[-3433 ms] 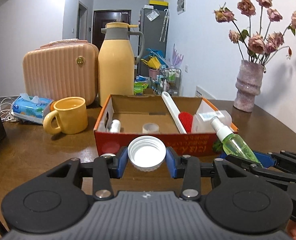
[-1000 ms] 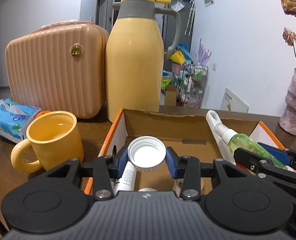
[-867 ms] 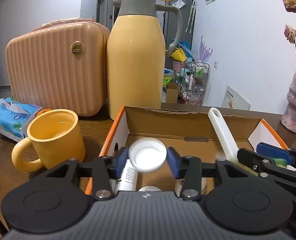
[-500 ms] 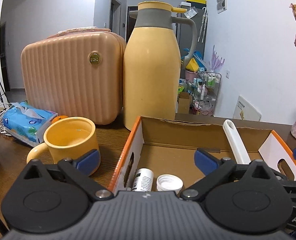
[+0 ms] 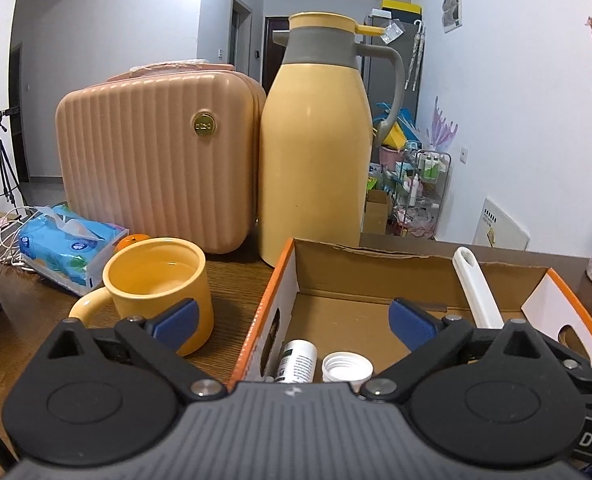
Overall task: Organize rigid objects
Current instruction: 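Lower both tools into the box and open both grippers to release, then withdraw both tools from the box toward the caps on the table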
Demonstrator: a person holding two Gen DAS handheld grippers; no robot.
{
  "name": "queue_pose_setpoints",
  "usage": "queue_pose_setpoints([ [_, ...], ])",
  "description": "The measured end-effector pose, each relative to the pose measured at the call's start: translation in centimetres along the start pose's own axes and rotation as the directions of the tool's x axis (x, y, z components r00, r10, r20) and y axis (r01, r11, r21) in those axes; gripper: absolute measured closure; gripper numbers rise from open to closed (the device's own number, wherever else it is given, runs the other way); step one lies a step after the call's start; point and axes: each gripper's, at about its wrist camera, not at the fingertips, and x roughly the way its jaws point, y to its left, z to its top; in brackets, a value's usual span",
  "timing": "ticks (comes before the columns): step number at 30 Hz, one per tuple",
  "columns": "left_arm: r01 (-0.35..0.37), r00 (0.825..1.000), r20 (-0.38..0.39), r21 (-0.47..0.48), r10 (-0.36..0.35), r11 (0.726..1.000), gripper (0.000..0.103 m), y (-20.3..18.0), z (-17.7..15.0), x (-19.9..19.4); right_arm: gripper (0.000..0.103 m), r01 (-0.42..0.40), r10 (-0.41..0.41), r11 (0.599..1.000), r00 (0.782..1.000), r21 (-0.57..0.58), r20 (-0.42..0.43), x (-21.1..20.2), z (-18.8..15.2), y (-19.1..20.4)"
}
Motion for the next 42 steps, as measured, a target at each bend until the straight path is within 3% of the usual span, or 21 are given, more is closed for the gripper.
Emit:
queue_pose_setpoints([
  [20, 0.049, 0.999, 0.008, 0.019, -0.049, 0.999, 0.000, 1.9, -0.6, -5.5, 0.000, 0.000, -0.001, 1.000, 1.000, 0.026, 0.025, -6.5, 0.3, -1.8],
  [33, 0.107, 0.994, -0.034, 0.033, -0.106, 0.994, 0.000, 3.1, -1.0, -9.9, 0.000, -0.004, 0.003, 0.999, 1.000, 0.040, 0.031, -11.2, -0.4, -1.9],
  [42, 0.136, 0.988, -0.086, 0.059, -0.130, 0.989, 0.000, 4.0, -3.3, -13.0, 0.000, -0.004, 0.004, 0.999, 1.000, 0.044, -0.005, -14.8, -2.9, -2.7],
])
